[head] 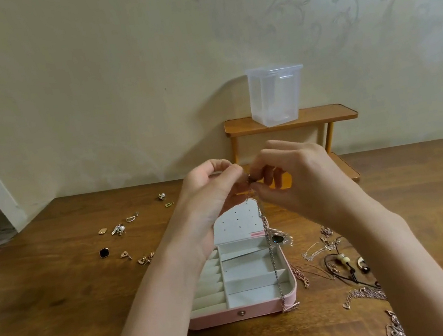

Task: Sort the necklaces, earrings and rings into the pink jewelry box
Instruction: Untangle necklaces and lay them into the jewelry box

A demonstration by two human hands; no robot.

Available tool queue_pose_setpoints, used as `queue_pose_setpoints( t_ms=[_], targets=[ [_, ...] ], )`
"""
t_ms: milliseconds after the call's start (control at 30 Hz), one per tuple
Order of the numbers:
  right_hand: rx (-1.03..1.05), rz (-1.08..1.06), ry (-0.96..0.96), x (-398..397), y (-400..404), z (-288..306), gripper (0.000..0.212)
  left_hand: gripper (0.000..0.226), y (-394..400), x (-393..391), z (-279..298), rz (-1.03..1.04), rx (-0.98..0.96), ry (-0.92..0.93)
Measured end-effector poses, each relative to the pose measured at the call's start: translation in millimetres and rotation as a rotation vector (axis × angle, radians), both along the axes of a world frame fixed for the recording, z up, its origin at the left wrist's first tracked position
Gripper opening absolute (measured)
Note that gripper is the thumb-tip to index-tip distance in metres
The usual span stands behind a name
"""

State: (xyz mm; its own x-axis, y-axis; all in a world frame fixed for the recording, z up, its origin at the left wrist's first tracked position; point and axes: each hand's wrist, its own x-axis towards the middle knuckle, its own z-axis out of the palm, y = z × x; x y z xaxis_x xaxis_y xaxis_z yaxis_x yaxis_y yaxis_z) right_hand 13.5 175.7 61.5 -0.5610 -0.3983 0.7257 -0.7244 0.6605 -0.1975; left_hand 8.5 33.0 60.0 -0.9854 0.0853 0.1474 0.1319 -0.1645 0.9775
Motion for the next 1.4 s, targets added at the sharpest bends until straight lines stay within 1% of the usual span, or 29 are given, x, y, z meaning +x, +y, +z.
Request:
queue_pose_setpoints(
  t_ms=[100, 167, 233, 300, 367, 533, 633, 700, 800, 900, 967, 1067, 1133, 1200, 1267, 1333, 1400],
  targets=[
    [0.008, 0.044, -0.051, 0.7, 0.9, -1.2, 0.001, 0.025, -5.1, -3.1, 0.6, -0.065, 0.051, -0.136],
    [0.021, 0.033, -0.087, -0.1, 7.4, -2.0, 0.008, 0.025, -13.5, -7.2, 2.7, -0.084, 0.145, -0.19],
    [-0.044, 0.021, -0.112, -0.1, 15.4, -0.6, 0.014, 0.023, -22.2, -9.7, 5.4, -0.096, 0.215, -0.177],
    [-0.152, 0.048, -0.16, 2.6, 16.4, 3.3, 0.011, 0.022, -23.8, -7.7, 6.5, -0.154, 0.216, -0.148],
    [-0.209, 0.092, -0.215, 5.8, 9.0, 6.1, 0.006, 0.022, -20.7, -5.1, 6.4, -0.199, 0.207, -0.128],
    [-0.303, 0.121, -0.291, 6.2, -2.0, 3.5, 0.01, 0.023, -15.7, -2.8, 6.3, -0.216, 0.205, -0.054],
    [-0.333, 0.102, -0.303, 5.2, -0.2, 3.4, 0.015, 0.024, -12.9, -1.3, 5.0, -0.202, 0.14, 0.037],
    [-0.351, 0.086, -0.353, 5.1, 1.6, 3.7, 0.017, 0.025, -12.1, -1.1, 4.1, -0.202, 0.093, 0.096],
    [-0.333, 0.086, -0.417, 5.7, 3.0, 4.0, 0.013, 0.029, -12.3, -0.7, 2.8, -0.113, -0.053, 0.2],
    [-0.347, 0.079, -0.481, 5.2, 4.2, 4.5, 0.009, 0.027, -9.5, 0.0, 2.5, -0.073, -0.075, 0.24],
    [-0.397, 0.162, -0.615, 6.4, 4.1, 4.6, 0.009, 0.025, -7.5, 0.4, 1.8, -0.079, -0.07, 0.273],
    [-0.526, 0.308, -0.826, 8.6, 3.9, 3.4, 0.01, 0.021, -5.9, 1.4, 1.1, -0.074, -0.122, 0.348],
    [-0.575, 0.346, -0.883, 9.2, 6.8, 3.9, 0.01, 0.022, -5.0, 3.5, 1.6, -0.082, -0.13, 0.374],
    [-0.633, 0.418, -0.935, 9.4, 8.6, 4.0, 0.015, 0.024, -5.1, 4.0, 2.4, -0.098, -0.155, 0.382],
    [-0.676, 0.447, -0.951, 8.1, 7.3, 1.5, 0.015, 0.024, -6.6, 3.4, 1.8, -0.112, -0.203, 0.377],
    [-0.721, 0.438, -0.92, 6.3, 4.1, -0.5, 0.008, 0.026, -7.3, 2.8, -0.5, -0.133, -0.27, 0.354],
    [-0.817, 0.464, -0.878, 4.1, 4.5, 0.1, 0.016, 0.031, -5.7, 2.5, -3.8, -0.154, -0.362, 0.33]
  ],
)
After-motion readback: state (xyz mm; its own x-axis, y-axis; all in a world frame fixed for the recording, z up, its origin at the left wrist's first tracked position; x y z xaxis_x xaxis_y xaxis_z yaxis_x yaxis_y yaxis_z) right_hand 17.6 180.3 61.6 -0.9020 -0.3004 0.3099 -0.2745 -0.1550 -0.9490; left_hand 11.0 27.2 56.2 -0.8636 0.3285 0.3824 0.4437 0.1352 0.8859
